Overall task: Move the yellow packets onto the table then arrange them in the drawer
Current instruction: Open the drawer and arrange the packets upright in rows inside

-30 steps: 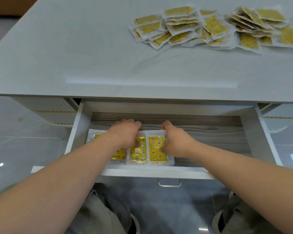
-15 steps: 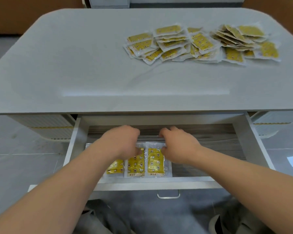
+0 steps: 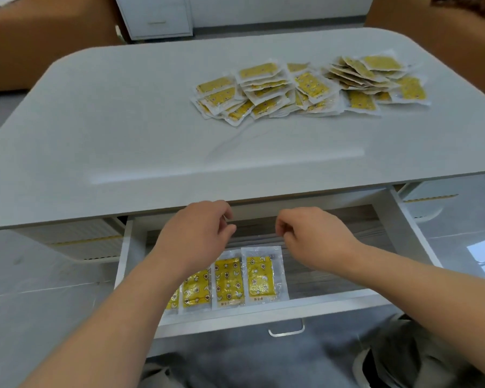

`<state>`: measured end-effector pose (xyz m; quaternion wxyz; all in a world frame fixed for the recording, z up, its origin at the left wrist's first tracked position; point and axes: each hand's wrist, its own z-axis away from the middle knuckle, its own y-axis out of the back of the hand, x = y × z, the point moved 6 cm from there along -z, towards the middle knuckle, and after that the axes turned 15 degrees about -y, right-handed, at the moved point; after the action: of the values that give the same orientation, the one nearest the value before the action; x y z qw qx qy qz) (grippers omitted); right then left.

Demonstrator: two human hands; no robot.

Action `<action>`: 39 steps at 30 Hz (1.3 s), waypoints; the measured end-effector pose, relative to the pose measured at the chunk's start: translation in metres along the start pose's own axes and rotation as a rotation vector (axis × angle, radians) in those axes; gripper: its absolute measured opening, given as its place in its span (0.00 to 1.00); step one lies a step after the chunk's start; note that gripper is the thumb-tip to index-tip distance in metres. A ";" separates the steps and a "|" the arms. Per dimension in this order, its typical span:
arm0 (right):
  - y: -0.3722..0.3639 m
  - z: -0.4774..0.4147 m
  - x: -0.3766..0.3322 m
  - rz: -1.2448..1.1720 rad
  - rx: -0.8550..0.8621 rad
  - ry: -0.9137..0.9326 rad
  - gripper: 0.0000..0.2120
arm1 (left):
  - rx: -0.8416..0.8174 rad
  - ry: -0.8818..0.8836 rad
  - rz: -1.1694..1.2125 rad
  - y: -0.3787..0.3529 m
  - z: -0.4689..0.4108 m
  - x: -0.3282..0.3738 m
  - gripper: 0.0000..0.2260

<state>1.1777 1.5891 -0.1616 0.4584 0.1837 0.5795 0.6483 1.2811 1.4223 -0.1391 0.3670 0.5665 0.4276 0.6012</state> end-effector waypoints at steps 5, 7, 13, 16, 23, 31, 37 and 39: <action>0.014 0.009 0.019 -0.093 0.092 -0.031 0.10 | 0.043 -0.054 0.018 -0.003 0.004 -0.001 0.09; 0.020 0.012 0.030 -0.166 0.147 -0.045 0.11 | 0.050 -0.089 0.011 -0.006 0.006 -0.004 0.09; 0.051 0.011 0.040 -0.217 0.432 0.163 0.09 | 0.128 -0.173 0.024 -0.004 0.000 0.012 0.09; 0.079 -0.020 0.045 -0.152 0.656 0.258 0.09 | 0.300 -0.183 0.079 0.010 -0.026 0.034 0.08; 0.115 -0.153 0.084 -0.020 0.630 -0.130 0.27 | 0.458 -0.186 -0.175 0.025 -0.168 0.049 0.18; 0.102 -0.199 0.094 0.072 0.475 -0.141 0.37 | 0.223 0.042 -0.338 0.022 -0.281 0.004 0.40; 0.101 -0.212 0.098 0.078 0.440 -0.137 0.38 | 0.083 0.119 -0.356 0.022 -0.316 -0.013 0.47; 0.102 -0.212 0.100 0.058 0.450 -0.165 0.39 | 0.179 0.095 -0.444 0.018 -0.305 -0.006 0.44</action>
<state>0.9243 1.5556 -0.1529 0.4329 0.3501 0.6644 0.4985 0.9794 1.3803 -0.1224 0.4179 0.4600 0.6098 0.4918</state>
